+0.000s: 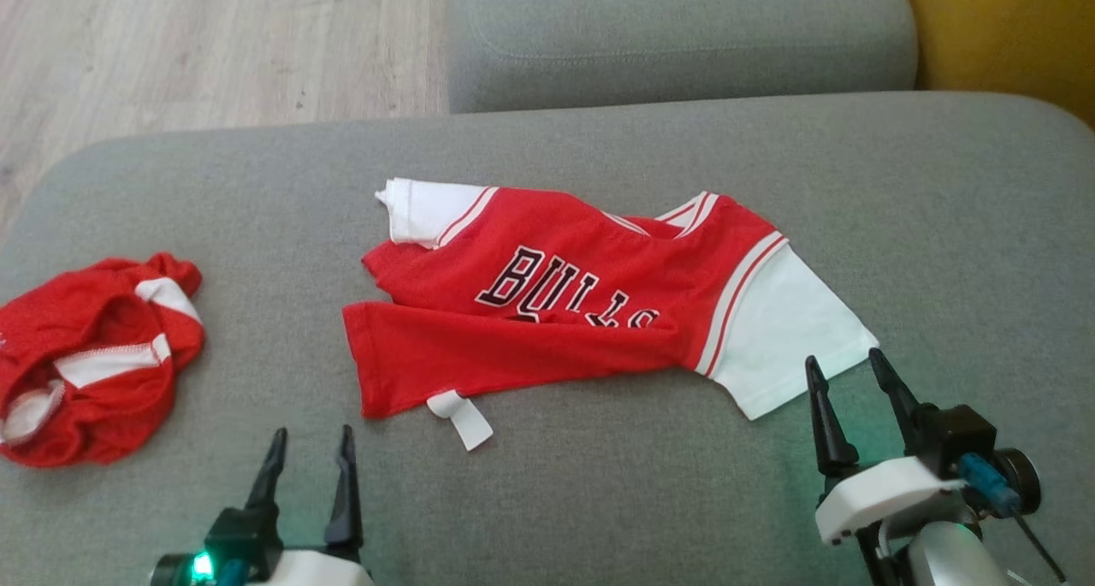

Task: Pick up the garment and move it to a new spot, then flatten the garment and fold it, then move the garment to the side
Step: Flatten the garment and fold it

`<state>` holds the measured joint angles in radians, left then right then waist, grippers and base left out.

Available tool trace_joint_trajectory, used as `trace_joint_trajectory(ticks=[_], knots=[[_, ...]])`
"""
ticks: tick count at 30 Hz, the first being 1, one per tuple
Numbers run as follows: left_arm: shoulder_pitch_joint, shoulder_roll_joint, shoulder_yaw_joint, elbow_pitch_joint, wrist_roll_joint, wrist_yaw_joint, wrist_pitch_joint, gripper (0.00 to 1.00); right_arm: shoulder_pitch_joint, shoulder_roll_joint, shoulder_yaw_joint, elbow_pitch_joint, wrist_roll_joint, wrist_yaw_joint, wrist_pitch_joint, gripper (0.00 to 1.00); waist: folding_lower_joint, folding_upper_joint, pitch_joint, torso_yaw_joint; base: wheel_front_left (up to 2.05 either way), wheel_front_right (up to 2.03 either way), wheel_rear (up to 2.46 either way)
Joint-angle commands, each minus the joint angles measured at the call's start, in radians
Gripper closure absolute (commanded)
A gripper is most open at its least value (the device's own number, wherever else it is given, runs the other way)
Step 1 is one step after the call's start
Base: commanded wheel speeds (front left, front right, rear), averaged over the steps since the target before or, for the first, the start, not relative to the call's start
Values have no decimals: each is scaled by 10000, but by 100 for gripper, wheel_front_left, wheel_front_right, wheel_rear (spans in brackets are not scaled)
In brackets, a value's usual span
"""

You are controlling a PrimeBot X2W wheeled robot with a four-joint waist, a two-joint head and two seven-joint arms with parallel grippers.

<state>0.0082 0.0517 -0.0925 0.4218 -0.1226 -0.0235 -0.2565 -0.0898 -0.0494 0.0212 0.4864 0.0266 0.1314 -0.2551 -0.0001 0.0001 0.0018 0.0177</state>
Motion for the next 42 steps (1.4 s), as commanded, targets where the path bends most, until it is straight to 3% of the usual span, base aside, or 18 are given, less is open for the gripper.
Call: trace_joint_trajectory(ticks=[1,12,21,22,24,25,34,35,36,37,42], knots=[[-476,-8,194,-64,-108,-226,-53,0,-352,-9,276,-294,60,-7,-67,0,1,-1,165,-45,0,0,0],[-1908,-13,-240,848,-954,-538,-53,0,-1130,-9,261,-445,-107,-7,-67,0,1,-1,1725,-316,0,0,0],[-2522,-13,-682,2152,-1390,-531,-53,0,-1662,-9,-363,-285,-310,-7,-67,0,1,-1,2331,-405,0,0,0],[-2581,-14,-752,2257,-1473,-560,-53,18,-1746,-9,-499,-261,-326,-7,-67,0,1,-1,2364,-393,0,0,0],[-2705,-14,-839,2313,-1538,-570,-53,87,-1913,-9,-759,-122,-340,-7,-67,0,1,-1,2436,-347,0,0,0],[-2755,-14,-870,2288,-1541,-557,-53,100,-2010,-9,-894,19,-320,-7,-67,0,1,-1,2479,-314,0,0,0],[-2834,-14,-1204,2120,-1527,-528,-53,100,-3215,-9,-1783,2694,-677,-7,274,0,1,-1,2739,-18,0,0,0],[-2823,-14,-1230,2113,-1535,-528,-53,100,-3285,-9,-1839,3042,-699,-7,423,10,1,-1,2736,11,0,0,0],[-2805,-14,-1250,2106,-1544,-524,-53,100,-3363,-9,-1890,3319,-586,-7,451,59,1,-1,2728,34,0,0,0],[-2784,-14,-1259,2088,-1565,-511,-53,100,-3408,-9,-1811,3555,-537,-7,436,100,1,-1,2702,58,0,0,0],[-2554,-14,-1056,1698,-1750,-494,-53,100,-3441,-17,-1562,3982,-56,-7,87,100,1,-1,2372,72,0,0,0]])
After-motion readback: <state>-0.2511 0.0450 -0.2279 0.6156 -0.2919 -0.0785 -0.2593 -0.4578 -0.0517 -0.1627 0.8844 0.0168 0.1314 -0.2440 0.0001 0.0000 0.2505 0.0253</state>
